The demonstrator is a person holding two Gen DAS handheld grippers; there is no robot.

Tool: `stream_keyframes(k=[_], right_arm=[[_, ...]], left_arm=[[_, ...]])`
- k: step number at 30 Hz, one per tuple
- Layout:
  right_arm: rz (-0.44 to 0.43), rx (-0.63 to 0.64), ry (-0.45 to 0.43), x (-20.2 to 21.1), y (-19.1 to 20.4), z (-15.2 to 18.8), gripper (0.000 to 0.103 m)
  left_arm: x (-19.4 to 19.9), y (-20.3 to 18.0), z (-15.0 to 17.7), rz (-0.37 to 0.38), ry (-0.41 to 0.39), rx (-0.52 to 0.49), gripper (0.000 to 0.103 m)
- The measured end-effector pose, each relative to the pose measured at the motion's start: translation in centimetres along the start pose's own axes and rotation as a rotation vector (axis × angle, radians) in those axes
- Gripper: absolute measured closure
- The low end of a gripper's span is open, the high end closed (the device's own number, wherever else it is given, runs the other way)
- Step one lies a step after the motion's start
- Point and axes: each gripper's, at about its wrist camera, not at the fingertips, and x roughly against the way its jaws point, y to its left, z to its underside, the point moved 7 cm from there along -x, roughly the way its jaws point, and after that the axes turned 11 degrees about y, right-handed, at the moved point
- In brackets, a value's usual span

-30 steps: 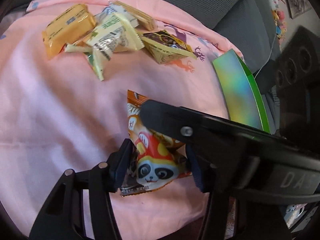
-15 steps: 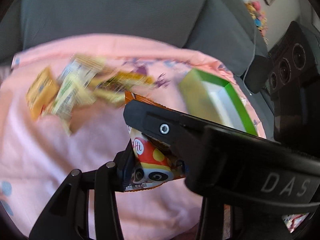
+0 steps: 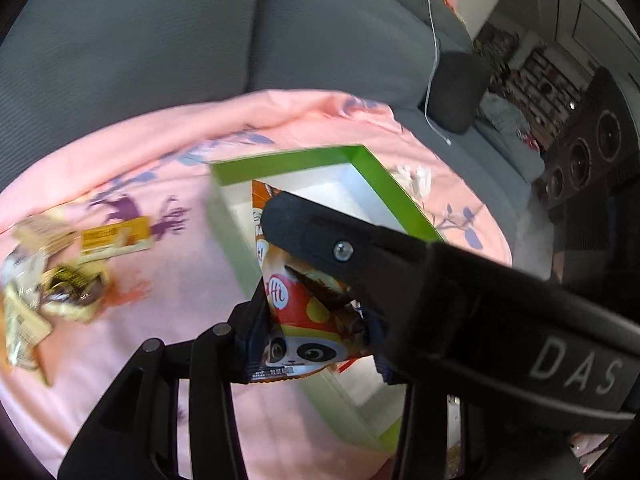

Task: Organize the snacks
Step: 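Carry the panda-print bag with the right gripper into the green box and release, then return the right gripper to the pile and grasp the clear wafer bar packet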

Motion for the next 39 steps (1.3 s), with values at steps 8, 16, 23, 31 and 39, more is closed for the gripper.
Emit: stream_keyframes(k=[8,16,23,31,39], right_arm=[[0.053,-0.155,-0.012,0.5,-5.5,-0.8,0.054],[0.132,-0.201,-0.006,1.1,-7.4,-0.3,0.054],[0.118,-0.157,-0.070,2.5,-6.3,-0.5,0.030],[0.108,-0.076,-0.051,1.2,-3.5,-0.5,0.026],[0.136,0.057,0.038,-2.5,1.2,0.8,0.023]], left_arm=[[-3.8,-2.2,-1.2,-0.002,0.101,-0.061,0.059],[-6.5,-2.7,-0.7,0.064,0.178,-0.020,0.058],[-2.6,-1.2,-0.7,0.015,0.035,0.003,0.021],[4.2,5.3,2.0,-0.051,-0.080,0.160,0.016],[9.2,19.3,10.8,-0.230,-0.107,0.494,0.016]])
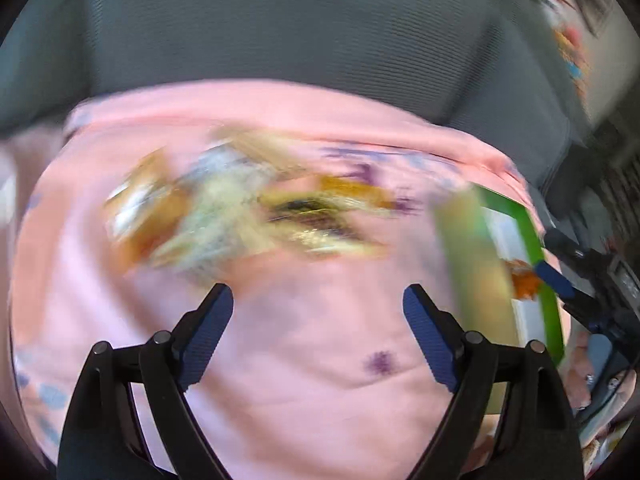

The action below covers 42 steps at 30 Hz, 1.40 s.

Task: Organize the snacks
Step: 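Return the right gripper to the pile and grasp the clear wafer bar packet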

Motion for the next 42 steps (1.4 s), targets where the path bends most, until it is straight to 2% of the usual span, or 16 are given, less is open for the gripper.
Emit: stream_keyframes(k=[3,8,12,15,20,23,27,31,33,34,35,36,38,40,41,42], right_arm=[[-0.044,0.084,0.057,-1.9,3.8,0.6,0.023],[-0.067,0.206,0.202,-6.3,10.6,0.6,0.023],[-0.027,0.307,0.336,-11.6,15.4,0.0,0.023],[0.026,0.389,0.395,-16.0,17.9,-1.3,0.023],[0.152,0.483,0.469,-22.5,18.8,-3.3,0.023],[0.159,0.496,0.514,-25.0,18.5,-3.9,0.024],[0.096,0.461,0.565,-26.7,18.0,-3.9,0.035],[0.092,0.497,0.523,-26.1,18.6,-3.4,0.043],[0.124,0.554,0.492,-25.8,19.7,-2.9,0.063],[0.128,0.568,0.480,-25.6,20.2,-2.7,0.070],[0.120,0.576,0.474,-25.2,20.8,-2.4,0.091],[0.111,0.575,0.490,-25.1,21.2,-2.0,0.102],[0.142,0.601,0.519,-25.4,21.4,-1.6,0.102],[0.226,0.641,0.513,-25.5,21.1,-1.6,0.101],[0.238,0.642,0.513,-25.5,21.0,-1.7,0.097],[0.241,0.641,0.511,-25.3,20.9,-1.9,0.086]], left_arm=[[0.5,6.1,0.8,-0.020,0.004,0.125,0.016],[0.9,12.5,1.0,-0.056,-0.021,0.237,0.016],[0.2,14.2,0.9,-0.010,-0.035,0.270,0.010],[-0.2,14.5,0.9,-0.015,-0.026,0.253,0.006],[0.0,14.6,0.7,0.021,-0.025,0.246,0.005],[-0.1,15.4,0.3,0.010,-0.040,0.268,0.005],[0.0,16.2,0.4,0.015,-0.036,0.294,0.005],[-0.2,16.2,0.2,0.019,-0.036,0.302,0.005],[-0.2,16.0,0.2,0.004,-0.035,0.295,0.005],[-0.2,15.9,0.2,-0.003,-0.035,0.291,0.005],[-0.1,15.8,0.3,-0.004,-0.037,0.289,0.005],[-0.1,15.8,0.3,-0.004,-0.038,0.287,0.005],[-0.2,15.8,0.4,-0.001,-0.038,0.289,0.005],[-0.2,15.8,0.6,-0.001,-0.033,0.291,0.005],[-0.1,15.8,0.6,0.000,-0.032,0.289,0.005],[-0.1,15.8,0.6,0.000,-0.031,0.288,0.005]])
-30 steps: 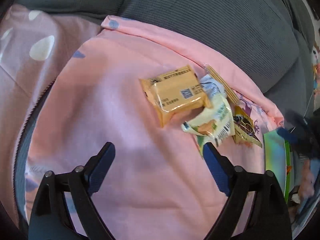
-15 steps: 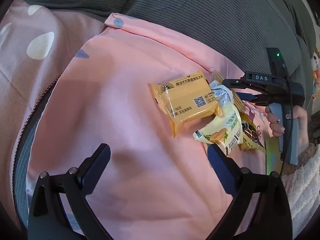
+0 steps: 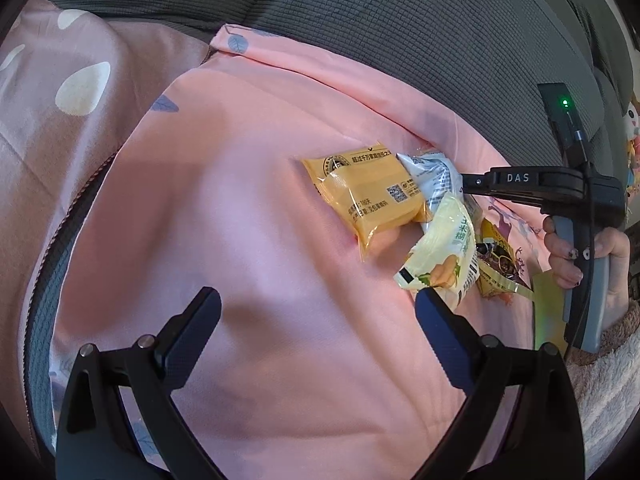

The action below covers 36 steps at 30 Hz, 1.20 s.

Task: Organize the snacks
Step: 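Return the right gripper to the pile and grasp the clear wafer bar packet, then lift the wafer bar packet with the right gripper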

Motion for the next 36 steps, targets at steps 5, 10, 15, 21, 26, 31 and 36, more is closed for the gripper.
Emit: stream_keyframes(k=[5,10,15,21,26,31,36], right_arm=[[0.051,-0.021,-0.072,1.7,-1.2,-1.0,0.023],[0.062,-0.035,0.007,-1.2,-2.1,-1.3,0.023],[0.017,-0.072,-0.012,-3.1,-1.4,-1.8,0.035],[0.015,-0.104,-0.049,-1.9,-1.7,-0.6,0.041],[-0.026,-0.167,-0.103,0.9,-2.3,1.0,0.048],[-0.094,-0.209,-0.215,6.0,-1.9,4.1,0.050],[-0.181,-0.215,-0.292,8.8,0.5,10.1,0.050]], left_arm=[[-0.2,0.0,-0.1,0.008,0.013,0.006,0.005],[-0.2,-0.1,-0.2,0.006,0.013,0.002,0.005],[-0.3,0.1,-0.2,0.003,0.016,0.010,0.005],[0.0,-0.1,-0.2,0.015,0.016,0.003,0.005],[0.0,-0.5,-0.1,0.018,0.016,-0.004,0.005],[0.4,-0.9,0.3,0.023,0.007,-0.008,0.005],[0.8,-1.4,0.9,0.036,0.003,-0.005,0.005]])
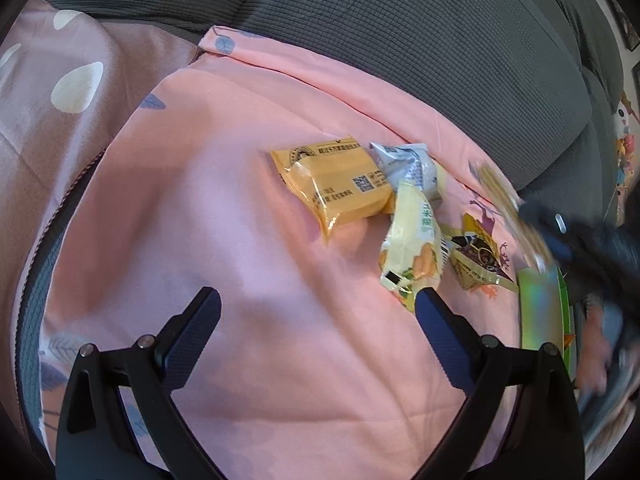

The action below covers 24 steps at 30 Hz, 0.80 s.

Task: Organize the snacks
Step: 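Lift the wafer bar packet with the right gripper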

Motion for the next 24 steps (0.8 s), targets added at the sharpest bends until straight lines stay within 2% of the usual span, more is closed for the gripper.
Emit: stream_keyframes(k=[4,6,11,13,17,19,21,24], right_arm=[[0.010,-0.007,0.023,-0.8,0.1,4.9,0.050],[0.019,-0.006,0.077,-2.0,-0.4,7.3,0.050],[0.077,-0.025,0.179,-3.8,-0.7,9.5,0.050],[0.059,-0.034,0.188,-3.6,-0.8,10.2,0.049],[0.005,-0.038,0.163,-2.2,-0.6,10.5,0.047],[0.003,-0.065,0.136,-1.4,-1.3,10.5,0.047],[-0.011,-0.103,0.122,-0.9,-2.1,10.5,0.047],[-0.079,-0.169,0.134,-0.7,-3.3,10.6,0.046]], left_arm=[[0.1,-0.4,0.7,-0.006,0.002,0.006,0.005],[0.3,-0.7,1.2,-0.008,0.002,-0.008,0.005],[0.4,-1.2,2.1,-0.058,0.000,-0.046,0.006],[0.5,-1.5,2.5,-0.066,0.001,-0.059,0.006],[0.4,-2.6,3.5,-0.034,0.019,-0.079,0.006],[0.3,-3.5,4.1,-0.010,0.030,-0.103,0.012],[0.1,-4.8,4.9,0.031,0.050,-0.128,0.013],[-0.5,-6.8,6.0,0.094,0.086,-0.167,0.025]])
